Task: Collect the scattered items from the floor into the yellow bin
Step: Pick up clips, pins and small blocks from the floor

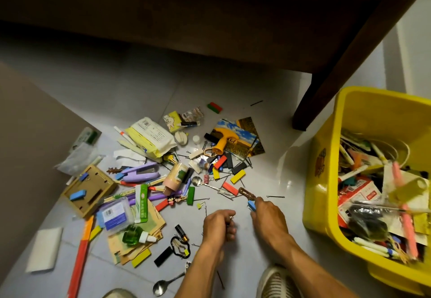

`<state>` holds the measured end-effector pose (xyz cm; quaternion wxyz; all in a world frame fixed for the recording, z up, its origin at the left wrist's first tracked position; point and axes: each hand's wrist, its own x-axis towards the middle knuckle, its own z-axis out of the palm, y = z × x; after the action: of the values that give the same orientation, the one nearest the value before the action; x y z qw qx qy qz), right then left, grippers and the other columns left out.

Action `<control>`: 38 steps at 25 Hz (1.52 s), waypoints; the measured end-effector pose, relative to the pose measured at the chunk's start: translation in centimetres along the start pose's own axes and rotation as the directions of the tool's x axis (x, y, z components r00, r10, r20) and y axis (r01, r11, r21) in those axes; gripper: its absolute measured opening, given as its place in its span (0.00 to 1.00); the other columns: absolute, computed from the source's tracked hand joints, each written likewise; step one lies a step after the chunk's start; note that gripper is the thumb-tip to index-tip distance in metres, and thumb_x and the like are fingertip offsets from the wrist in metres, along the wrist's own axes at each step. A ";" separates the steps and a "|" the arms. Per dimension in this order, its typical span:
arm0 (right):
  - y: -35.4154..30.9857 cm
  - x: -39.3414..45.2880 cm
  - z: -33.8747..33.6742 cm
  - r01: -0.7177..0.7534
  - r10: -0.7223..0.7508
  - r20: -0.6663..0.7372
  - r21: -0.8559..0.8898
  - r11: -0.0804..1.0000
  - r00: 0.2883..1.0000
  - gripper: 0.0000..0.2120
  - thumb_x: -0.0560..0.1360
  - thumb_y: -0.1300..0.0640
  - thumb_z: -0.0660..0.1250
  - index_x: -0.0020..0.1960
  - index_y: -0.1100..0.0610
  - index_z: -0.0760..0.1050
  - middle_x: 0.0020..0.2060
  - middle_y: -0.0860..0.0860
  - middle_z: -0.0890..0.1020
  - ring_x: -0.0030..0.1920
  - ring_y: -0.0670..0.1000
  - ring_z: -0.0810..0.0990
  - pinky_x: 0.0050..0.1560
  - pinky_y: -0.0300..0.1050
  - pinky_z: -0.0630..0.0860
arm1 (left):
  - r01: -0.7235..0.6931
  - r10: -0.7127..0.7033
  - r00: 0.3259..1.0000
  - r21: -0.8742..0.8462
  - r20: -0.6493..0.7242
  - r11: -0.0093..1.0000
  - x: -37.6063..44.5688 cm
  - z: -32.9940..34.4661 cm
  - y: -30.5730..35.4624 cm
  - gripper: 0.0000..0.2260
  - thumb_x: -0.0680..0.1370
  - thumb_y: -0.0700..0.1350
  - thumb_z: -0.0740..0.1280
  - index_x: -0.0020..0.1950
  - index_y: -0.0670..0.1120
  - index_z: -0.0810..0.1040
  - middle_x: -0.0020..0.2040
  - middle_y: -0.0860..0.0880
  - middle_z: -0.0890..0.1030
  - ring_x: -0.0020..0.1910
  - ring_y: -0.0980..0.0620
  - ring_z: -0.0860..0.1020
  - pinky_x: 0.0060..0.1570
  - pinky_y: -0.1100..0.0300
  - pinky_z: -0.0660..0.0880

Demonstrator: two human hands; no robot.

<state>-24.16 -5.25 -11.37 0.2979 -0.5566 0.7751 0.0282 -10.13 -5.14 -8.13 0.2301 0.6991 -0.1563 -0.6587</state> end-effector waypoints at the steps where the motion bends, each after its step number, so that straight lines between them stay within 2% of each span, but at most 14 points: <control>1: 0.0 0.0 0.0 0.032 -0.032 0.015 -0.034 0.999 0.999 0.15 0.81 0.53 0.61 0.67 0.55 0.71 0.54 0.54 0.82 0.53 0.55 0.81 0.50 0.44 0.75 | -0.005 0.006 1.000 -0.011 0.007 1.000 -0.2 0.1 0.3 0.13 0.75 0.34 0.58 0.50 0.40 0.82 0.28 0.47 0.77 0.27 0.51 0.72 0.27 0.61 0.71; 4: -0.4 -0.5 0.2 0.051 -0.050 0.024 -0.057 0.997 0.998 0.16 0.83 0.52 0.56 0.68 0.55 0.69 0.55 0.54 0.82 0.53 0.54 0.81 0.51 0.44 0.76 | -0.017 0.018 1.000 -0.046 0.021 0.999 -0.4 0.0 0.8 0.13 0.76 0.35 0.58 0.52 0.41 0.82 0.31 0.45 0.79 0.27 0.51 0.75 0.29 0.60 0.73; 6: -1.2 -1.1 -0.5 0.001 -0.004 0.018 0.137 0.991 1.000 0.15 0.83 0.50 0.57 0.66 0.55 0.69 0.55 0.54 0.81 0.51 0.52 0.81 0.48 0.42 0.76 | -0.004 0.006 1.000 -0.135 0.016 0.991 -0.1 -0.1 0.8 0.11 0.76 0.38 0.61 0.53 0.41 0.81 0.35 0.44 0.80 0.30 0.50 0.77 0.30 0.59 0.73; 9: -2.9 -2.2 -3.0 0.043 -0.049 -0.003 0.525 0.850 0.999 0.10 0.80 0.47 0.63 0.57 0.52 0.72 0.48 0.51 0.81 0.42 0.45 0.79 0.37 0.31 0.74 | 0.061 -0.037 0.997 -0.351 0.074 0.934 0.1 0.4 1.3 0.14 0.79 0.48 0.62 0.53 0.40 0.80 0.43 0.41 0.84 0.39 0.46 0.81 0.38 0.55 0.75; 12: -4.8 -4.1 -5.7 0.236 -0.229 -0.075 0.489 0.840 0.971 0.11 0.77 0.46 0.68 0.58 0.48 0.77 0.47 0.45 0.83 0.43 0.43 0.80 0.43 0.33 0.76 | 0.135 0.000 0.971 -0.549 0.238 0.825 -0.1 1.4 2.2 0.21 0.81 0.56 0.59 0.52 0.39 0.81 0.45 0.39 0.85 0.42 0.44 0.84 0.43 0.52 0.79; 14: -5.4 -4.6 -6.7 0.327 -0.278 -0.174 0.414 0.850 0.945 0.10 0.77 0.47 0.67 0.57 0.47 0.80 0.46 0.43 0.84 0.44 0.42 0.81 0.46 0.33 0.77 | 0.136 0.039 0.966 -0.630 0.256 0.765 -0.2 1.9 2.9 0.20 0.81 0.54 0.58 0.50 0.39 0.81 0.42 0.40 0.84 0.41 0.44 0.84 0.41 0.52 0.80; 17: -4.5 -4.2 -6.1 0.348 -0.153 -0.392 0.494 0.797 0.907 0.06 0.80 0.54 0.65 0.50 0.50 0.81 0.41 0.45 0.83 0.40 0.42 0.80 0.38 0.26 0.71 | 0.072 0.056 0.983 -0.648 0.175 0.758 0.0 2.0 3.4 0.17 0.82 0.49 0.56 0.45 0.41 0.79 0.36 0.43 0.81 0.33 0.48 0.79 0.33 0.58 0.75; 19: -2.5 -3.2 -4.4 0.182 0.070 -0.386 0.578 0.796 0.920 0.07 0.80 0.58 0.65 0.54 0.52 0.79 0.48 0.48 0.83 0.45 0.47 0.81 0.42 0.31 0.73 | 0.048 0.030 0.992 -0.603 0.119 0.796 0.0 1.6 3.3 0.15 0.81 0.48 0.57 0.44 0.41 0.78 0.32 0.45 0.77 0.27 0.51 0.74 0.29 0.60 0.69; 21: -0.2 -2.1 -2.3 -0.072 0.238 -0.262 0.517 0.853 0.935 0.15 0.80 0.60 0.64 0.66 0.54 0.74 0.63 0.53 0.78 0.58 0.54 0.79 0.54 0.42 0.76 | 0.060 -0.018 0.997 -0.561 0.080 0.826 0.5 0.9 2.5 0.15 0.81 0.49 0.59 0.44 0.41 0.79 0.31 0.46 0.76 0.27 0.52 0.72 0.29 0.61 0.68; 23: 1.6 -1.0 -0.7 -0.182 0.271 -0.192 0.383 0.905 0.943 0.21 0.80 0.60 0.63 0.72 0.56 0.68 0.69 0.53 0.72 0.65 0.56 0.73 0.62 0.48 0.72 | 0.079 -0.055 0.997 -0.542 0.060 0.837 1.1 0.2 1.8 0.15 0.80 0.51 0.61 0.45 0.41 0.80 0.31 0.46 0.77 0.28 0.52 0.73 0.31 0.59 0.70; 28: 2.5 1.8 0.7 -0.108 0.128 -0.243 0.094 0.990 0.962 0.10 0.80 0.59 0.62 0.58 0.61 0.77 0.55 0.56 0.77 0.51 0.55 0.77 0.48 0.46 0.74 | 0.095 -0.077 0.995 -0.545 0.056 0.833 2.1 -1.6 0.7 0.14 0.80 0.51 0.61 0.51 0.41 0.80 0.34 0.45 0.79 0.32 0.50 0.77 0.34 0.57 0.73; 32: 1.7 2.0 0.9 -0.112 0.086 -0.154 -0.166 0.980 0.984 0.13 0.81 0.57 0.56 0.62 0.61 0.71 0.56 0.57 0.76 0.53 0.57 0.76 0.53 0.48 0.74 | 0.092 -0.097 0.995 -0.538 0.019 0.838 2.1 -2.9 0.3 0.13 0.80 0.50 0.62 0.52 0.41 0.79 0.35 0.45 0.79 0.32 0.50 0.77 0.33 0.58 0.73; 35: -0.6 1.5 -0.4 -0.164 0.173 -0.050 0.146 0.976 0.984 0.08 0.81 0.56 0.57 0.53 0.59 0.73 0.48 0.56 0.79 0.42 0.52 0.76 0.42 0.45 0.73 | 0.094 -0.108 0.994 -0.534 0.006 0.840 1.9 -3.0 0.1 0.14 0.81 0.50 0.61 0.52 0.41 0.80 0.37 0.44 0.80 0.34 0.49 0.78 0.35 0.57 0.74; 38: -4.3 -0.1 -0.9 -0.001 -0.086 0.117 0.597 0.802 0.989 0.07 0.80 0.55 0.62 0.44 0.51 0.75 0.40 0.48 0.80 0.38 0.49 0.78 0.36 0.40 0.72 | 0.079 -0.078 0.997 -0.572 0.028 0.816 1.8 -2.3 0.3 0.17 0.81 0.53 0.59 0.52 0.40 0.79 0.40 0.42 0.80 0.37 0.47 0.78 0.38 0.54 0.73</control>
<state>-20.73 -7.17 -9.36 0.5111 -0.4487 0.7095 -0.1845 -7.66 -6.06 -9.50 0.4019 0.6025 0.0774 -0.6852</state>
